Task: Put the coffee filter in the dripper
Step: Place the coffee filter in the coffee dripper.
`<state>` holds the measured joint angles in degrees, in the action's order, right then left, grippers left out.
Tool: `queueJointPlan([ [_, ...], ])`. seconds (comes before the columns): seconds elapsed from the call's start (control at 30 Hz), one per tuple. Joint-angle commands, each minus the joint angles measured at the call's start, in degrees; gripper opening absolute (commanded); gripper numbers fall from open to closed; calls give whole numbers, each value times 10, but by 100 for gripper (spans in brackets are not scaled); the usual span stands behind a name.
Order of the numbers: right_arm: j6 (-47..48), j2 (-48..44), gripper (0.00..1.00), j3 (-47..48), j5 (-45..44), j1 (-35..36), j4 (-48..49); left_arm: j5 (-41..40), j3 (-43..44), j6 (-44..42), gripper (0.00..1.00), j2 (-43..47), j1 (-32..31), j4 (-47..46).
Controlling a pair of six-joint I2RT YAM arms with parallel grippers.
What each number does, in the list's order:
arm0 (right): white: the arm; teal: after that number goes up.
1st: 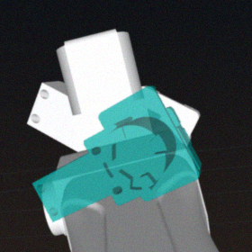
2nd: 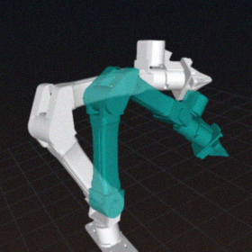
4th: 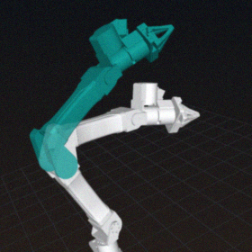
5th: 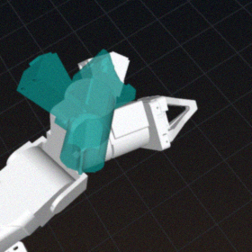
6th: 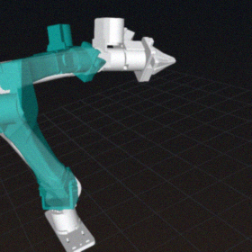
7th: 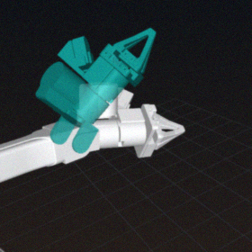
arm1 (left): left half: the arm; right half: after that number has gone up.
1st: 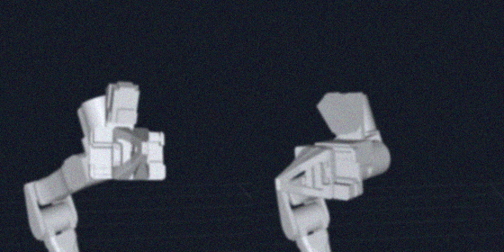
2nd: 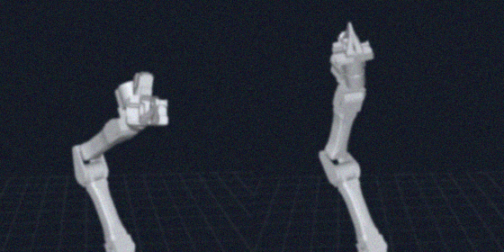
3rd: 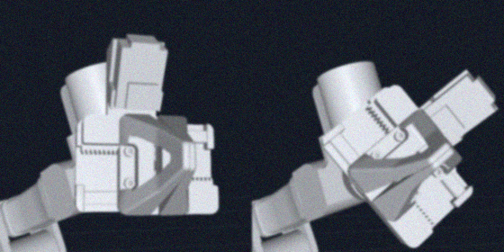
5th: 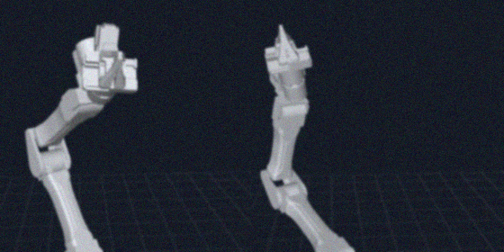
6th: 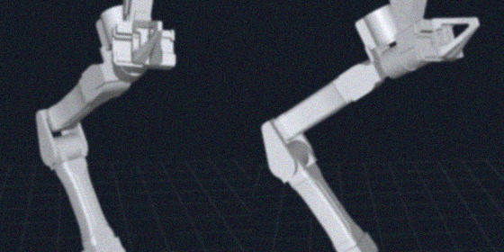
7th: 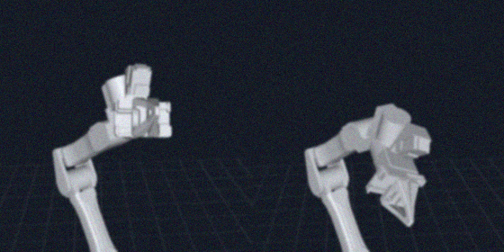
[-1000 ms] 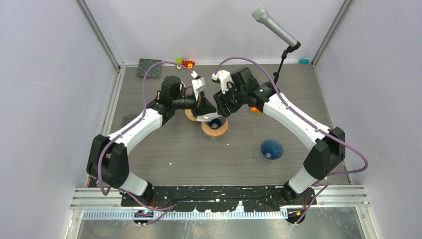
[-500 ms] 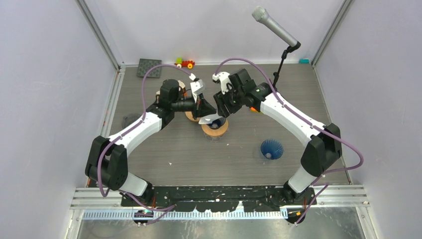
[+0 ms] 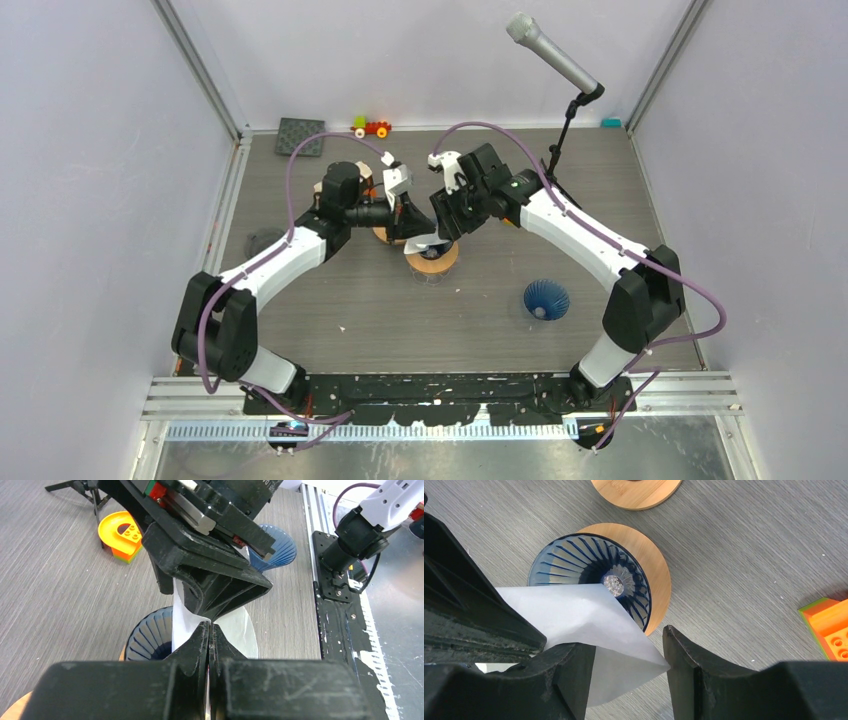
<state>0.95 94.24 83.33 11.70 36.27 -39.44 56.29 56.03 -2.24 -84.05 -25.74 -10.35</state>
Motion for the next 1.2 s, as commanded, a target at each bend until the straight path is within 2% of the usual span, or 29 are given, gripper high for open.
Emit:
queueJointPlan([
  [0.0, -9, -32, 57, -1, -2, 1, 7, 49, 34, -20, 0, -11, 1, -3],
  [0.23, -9, -40, 53, -8, 0, -3, 7, 63, 62, -43, 0, -33, 2, 31],
  [0.53, -9, -54, 36, -16, -15, -3, 5, 42, 89, -67, 1, -34, 5, 85],
  [0.7, -40, -60, 32, -28, -36, -3, 20, -1, 89, -61, 11, -22, 5, 101],
  [1.03, -82, -76, 31, -45, -56, -3, 52, -66, 83, -52, 45, 14, 3, 154],
  [1.17, -89, -79, 31, -45, -62, -3, 57, -85, 86, -52, 50, 17, 3, 176],
])
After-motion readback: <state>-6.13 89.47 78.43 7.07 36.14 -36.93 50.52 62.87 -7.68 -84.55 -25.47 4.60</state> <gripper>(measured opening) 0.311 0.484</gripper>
